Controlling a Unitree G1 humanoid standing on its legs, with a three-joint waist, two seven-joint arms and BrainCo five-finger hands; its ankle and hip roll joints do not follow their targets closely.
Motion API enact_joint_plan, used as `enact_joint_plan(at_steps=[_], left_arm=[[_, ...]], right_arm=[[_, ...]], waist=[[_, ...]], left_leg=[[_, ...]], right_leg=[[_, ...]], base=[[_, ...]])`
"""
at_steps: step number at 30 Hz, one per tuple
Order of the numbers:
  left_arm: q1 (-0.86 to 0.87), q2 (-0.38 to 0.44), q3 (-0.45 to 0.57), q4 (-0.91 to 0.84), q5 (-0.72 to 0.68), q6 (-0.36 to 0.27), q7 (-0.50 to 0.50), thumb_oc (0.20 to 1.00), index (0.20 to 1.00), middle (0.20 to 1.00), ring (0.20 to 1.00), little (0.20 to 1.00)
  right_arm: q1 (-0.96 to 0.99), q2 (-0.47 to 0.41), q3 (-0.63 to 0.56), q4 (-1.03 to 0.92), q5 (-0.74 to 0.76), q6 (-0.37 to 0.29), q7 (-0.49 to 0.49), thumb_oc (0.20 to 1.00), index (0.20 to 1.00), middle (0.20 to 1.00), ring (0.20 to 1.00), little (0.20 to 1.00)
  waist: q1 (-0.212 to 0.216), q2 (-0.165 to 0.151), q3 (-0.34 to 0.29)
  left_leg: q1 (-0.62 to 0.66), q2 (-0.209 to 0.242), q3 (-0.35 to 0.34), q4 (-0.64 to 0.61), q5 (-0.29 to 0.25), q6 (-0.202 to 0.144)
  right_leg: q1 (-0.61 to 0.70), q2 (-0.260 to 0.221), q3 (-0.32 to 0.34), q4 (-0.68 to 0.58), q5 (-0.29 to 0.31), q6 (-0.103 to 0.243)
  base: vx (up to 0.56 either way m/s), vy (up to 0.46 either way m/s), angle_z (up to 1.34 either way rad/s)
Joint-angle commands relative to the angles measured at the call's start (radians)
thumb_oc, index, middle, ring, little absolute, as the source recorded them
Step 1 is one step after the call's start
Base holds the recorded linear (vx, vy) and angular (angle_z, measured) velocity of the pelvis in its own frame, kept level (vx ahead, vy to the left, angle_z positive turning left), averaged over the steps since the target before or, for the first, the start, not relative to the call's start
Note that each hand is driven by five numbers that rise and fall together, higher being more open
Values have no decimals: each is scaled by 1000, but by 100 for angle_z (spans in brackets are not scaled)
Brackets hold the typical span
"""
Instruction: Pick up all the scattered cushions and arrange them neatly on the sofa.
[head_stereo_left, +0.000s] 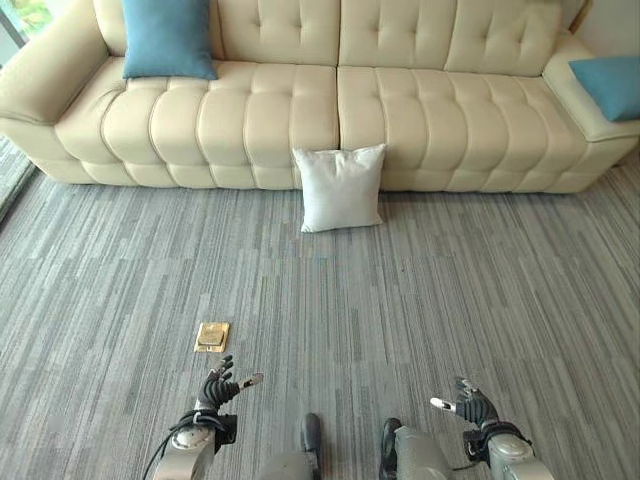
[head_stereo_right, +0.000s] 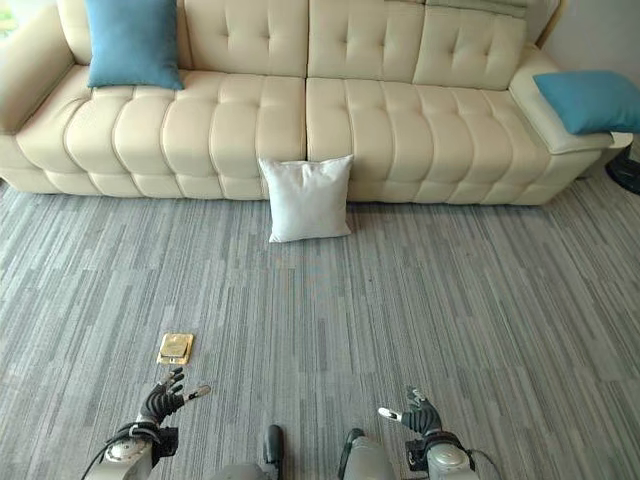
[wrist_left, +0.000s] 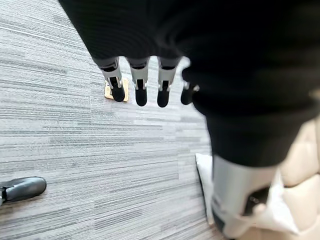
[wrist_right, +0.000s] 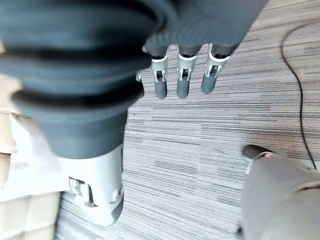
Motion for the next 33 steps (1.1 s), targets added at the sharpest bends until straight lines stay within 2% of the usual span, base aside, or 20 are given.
enact_joint_plan(at_steps=[1, 4, 5, 6, 8, 10, 12, 14, 15, 16, 20, 22, 23, 26, 28, 31, 33], left_arm=[[-21, 5, 10, -85, 9, -44, 0, 1000, 1000, 1000, 1000, 1000], [-17, -5, 10, -78, 13, -45, -2, 1000, 1000, 1000, 1000, 1000], [-15, -18, 14, -73, 1, -47, 4, 1000, 1000, 1000, 1000, 1000], [-16, -26, 17, -71, -14, -48, 6, 1000, 1000, 1000, 1000, 1000], [-29, -34, 18, -61, -32, -46, 17, 1000, 1000, 1000, 1000, 1000], [-38, -39, 12, -49, -38, -50, 20, 1000, 1000, 1000, 1000, 1000], [-41, -41, 12, -46, -43, -48, 20, 1000, 1000, 1000, 1000, 1000], [-34, -42, 13, -46, -44, -46, 21, 1000, 1000, 1000, 1000, 1000], [-34, -42, 13, -46, -44, -46, 21, 1000, 1000, 1000, 1000, 1000], [-23, -43, 15, -49, -50, -41, 22, 1000, 1000, 1000, 1000, 1000], [-3, -45, 13, -53, -50, -31, 29, 1000, 1000, 1000, 1000, 1000], [-4, -44, 13, -49, -46, -30, 31, 1000, 1000, 1000, 1000, 1000], [3, -39, 18, -51, -42, -34, 30, 1000, 1000, 1000, 1000, 1000], [21, -35, 29, -44, -36, -33, 21, 1000, 1000, 1000, 1000, 1000], [25, -27, 26, -23, -33, -31, 18, 1000, 1000, 1000, 1000, 1000], [23, -9, 24, -15, -30, -21, 12, 1000, 1000, 1000, 1000, 1000], [23, 0, 20, -10, -26, -23, 12, 1000, 1000, 1000, 1000, 1000]], right_arm=[[-16, -27, -20, -20, -27, -4, -10, 1000, 1000, 1000, 1000, 1000], [-9, -25, -27, -10, -17, -12, -10, 1000, 1000, 1000, 1000, 1000], [-9, -28, -38, -8, -2, -18, -13, 1000, 1000, 1000, 1000, 1000], [-11, -31, -42, -8, 12, -28, -17, 1000, 1000, 1000, 1000, 1000], [-22, -40, -46, -11, 25, -31, -24, 1000, 1000, 1000, 1000, 1000], [-27, -47, -45, -13, 34, -35, -26, 1000, 1000, 1000, 1000, 1000], [-28, -53, -47, -12, 34, -30, -28, 1000, 1000, 1000, 1000, 1000], [-27, -60, -49, -8, 31, -30, -28, 1000, 1000, 1000, 1000, 1000], [-27, -60, -49, -8, 31, -30, -28, 1000, 1000, 1000, 1000, 1000], [-28, -64, -47, -7, 26, -27, -27, 1000, 1000, 1000, 1000, 1000], [-26, -73, -40, -8, 13, -23, -33, 1000, 1000, 1000, 1000, 1000], [-25, -71, -40, -3, 11, -20, -37, 1000, 1000, 1000, 1000, 1000], [-22, -70, -38, 7, 3, -14, -38, 1000, 1000, 1000, 1000, 1000], [-21, -60, -38, 11, -21, -8, -21, 1000, 1000, 1000, 1000, 1000], [-19, -47, -31, 18, -18, -9, -14, 1000, 1000, 1000, 1000, 1000], [-34, -37, -10, 37, -42, 4, -10, 1000, 1000, 1000, 1000, 1000], [-32, -30, -8, 30, -40, 1, -12, 1000, 1000, 1000, 1000, 1000]], waist=[[-34, 0, 32], [-35, -1, 15], [-40, 5, -4], [-40, 12, -6], [-37, 12, -1], [-28, -1, 7], [-19, -7, 16], [-5, -19, 15], [-4, -19, 15], [7, -20, 9], [38, -9, 7], [43, -12, 7], [55, -14, -1], [66, -15, -27], [73, -29, -33], [73, -35, -24], [64, -26, -24]], left_leg=[[130, 46, -35, 3, -124, -83], [151, 49, -40, 19, -147, -87], [158, 66, -44, 57, -161, -102], [149, 78, -46, 111, -149, -115], [95, 72, -57, 268, -107, -145], [24, 65, -64, 384, -65, -151], [-33, 72, -54, 432, -66, -144], [-71, 74, -41, 379, -103, -126], [-71, 74, -41, 379, -103, -126], [-88, 78, -49, 307, -107, -123], [-182, 119, -76, 118, 45, -153], [-198, 123, -56, 87, 60, -157], [-214, 132, -25, 65, 76, -162], [-205, 111, -44, 98, 72, -146], [-186, 89, -38, 120, 41, -123], [-136, 63, -21, 118, 2, -83], [-107, 53, -13, 103, -16, -63]], right_leg=[[66, 57, -19, -127, 94, -8], [102, 62, -11, -142, 97, -29], [137, 73, -12, -152, 86, -47], [160, 83, -13, -158, 77, -58], [200, 92, -11, -165, 56, -83], [235, 85, -7, -175, 35, -102], [269, 81, -7, -179, 14, -112], [302, 70, 1, -193, -4, -107], [303, 70, 1, -193, -4, -107], [327, 68, 1, -200, -21, -102], [405, 81, 2, -228, -59, -92], [425, 78, 2, -238, -66, -89], [448, 74, 13, -245, -71, -77], [465, 50, 33, -215, -71, -59], [448, 20, 52, -142, -70, -43], [364, -8, 79, 40, 11, -11], [308, -15, 87, 142, 72, 0]], base=[[310, -115, 19], [301, -119, 22], [348, -164, 36], [425, -221, 43], [246, -153, 20], [198, -102, 7], [201, -50, 1], [227, 4, -2], [296, 50, 3], [278, 77, 6], [331, 128, -6], [259, 153, -7], [209, 148, -9], [391, 309, -40], [278, 239, -35], [199, 209, -10], [205, 180, 1]])
